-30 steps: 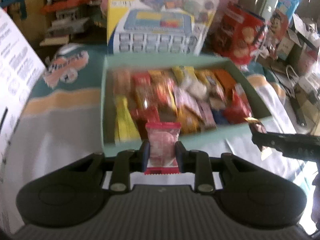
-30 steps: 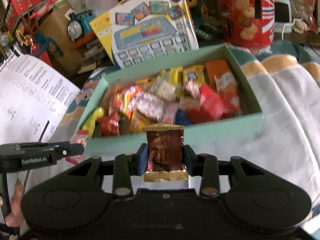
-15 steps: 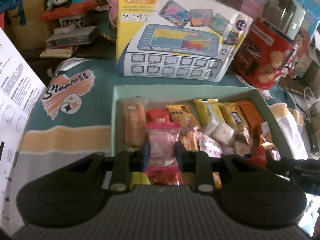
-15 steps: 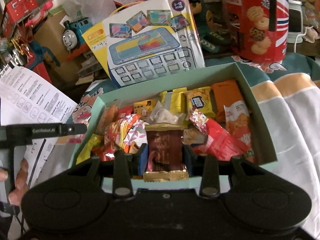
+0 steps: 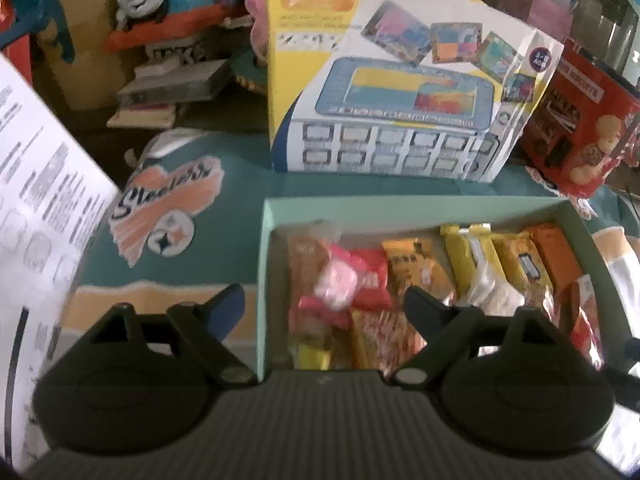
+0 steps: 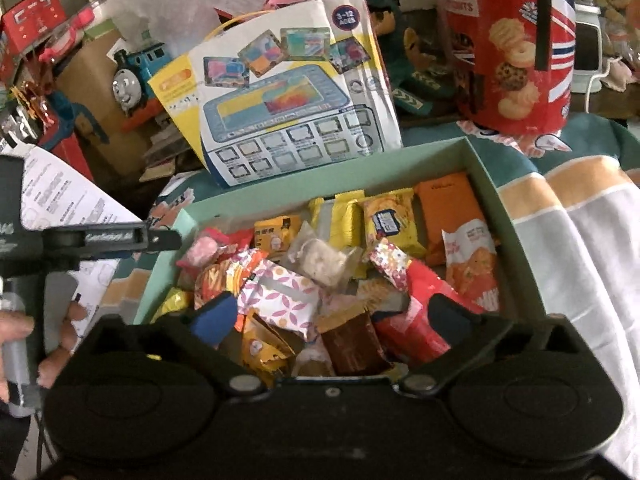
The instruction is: Organize snacks
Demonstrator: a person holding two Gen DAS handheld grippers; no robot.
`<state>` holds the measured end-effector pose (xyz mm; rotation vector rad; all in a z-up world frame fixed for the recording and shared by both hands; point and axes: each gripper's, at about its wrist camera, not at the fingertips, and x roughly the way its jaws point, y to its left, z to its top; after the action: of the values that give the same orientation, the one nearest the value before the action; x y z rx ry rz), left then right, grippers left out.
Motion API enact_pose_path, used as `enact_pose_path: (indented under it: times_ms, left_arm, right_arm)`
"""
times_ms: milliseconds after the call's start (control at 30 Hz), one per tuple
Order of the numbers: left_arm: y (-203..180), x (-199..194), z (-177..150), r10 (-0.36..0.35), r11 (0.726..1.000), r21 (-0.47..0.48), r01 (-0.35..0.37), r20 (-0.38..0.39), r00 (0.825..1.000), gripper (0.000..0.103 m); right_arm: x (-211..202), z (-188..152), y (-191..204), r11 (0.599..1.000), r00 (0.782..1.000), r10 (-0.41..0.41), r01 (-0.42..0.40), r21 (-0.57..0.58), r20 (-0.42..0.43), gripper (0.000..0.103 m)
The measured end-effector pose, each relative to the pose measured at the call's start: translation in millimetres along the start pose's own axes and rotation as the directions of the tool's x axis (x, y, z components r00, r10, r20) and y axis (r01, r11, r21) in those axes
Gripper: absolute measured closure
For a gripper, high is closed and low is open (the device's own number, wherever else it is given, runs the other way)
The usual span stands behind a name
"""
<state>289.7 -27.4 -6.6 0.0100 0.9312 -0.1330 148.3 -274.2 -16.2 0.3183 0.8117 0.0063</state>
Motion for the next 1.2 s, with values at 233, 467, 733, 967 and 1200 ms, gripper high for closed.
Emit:
enact_pose_path:
  times_ms: [233,467,733,967,1200]
  left_arm:
    - [5,-22,-28,-0.021,1.000,-0.016,0.021,-0.009,1.000,0.003]
    - [-2,-53,-55,-0.035,0.999,-0.001,0.034,-0.010,0.999,0.000]
    - [-12,-86,-89,-0.038,0.999,0.015,0.039,-0.012,0.999,0.000]
    - [-15,-103,-110,-0.041,0.999,0.005,0.041,-0.025,0.999,0.000]
    - [-18,-113,-127,-0.024,1.000,0.013,0.024,-0.031,0.999,0.000]
  right_arm:
    - [-9,-10,3,1.000,1.000,-0.004,0.004,0.013,-0.007,0.000]
    - [-27,-21,6,1.000,0.999,-0.029,0.029,0.010,-0.015,0.000]
    - [-50,-44,6,0.999,0.998,-0.041,0.043,0.031,-0.040,0.000]
    - [-68,-60,8,0.998,0.997,-0.047,0.049,0.028,-0.055,0.000]
    - [-79,-76,8,0.998,0.996,-0.061,0.062,0.024,-0.067,0.000]
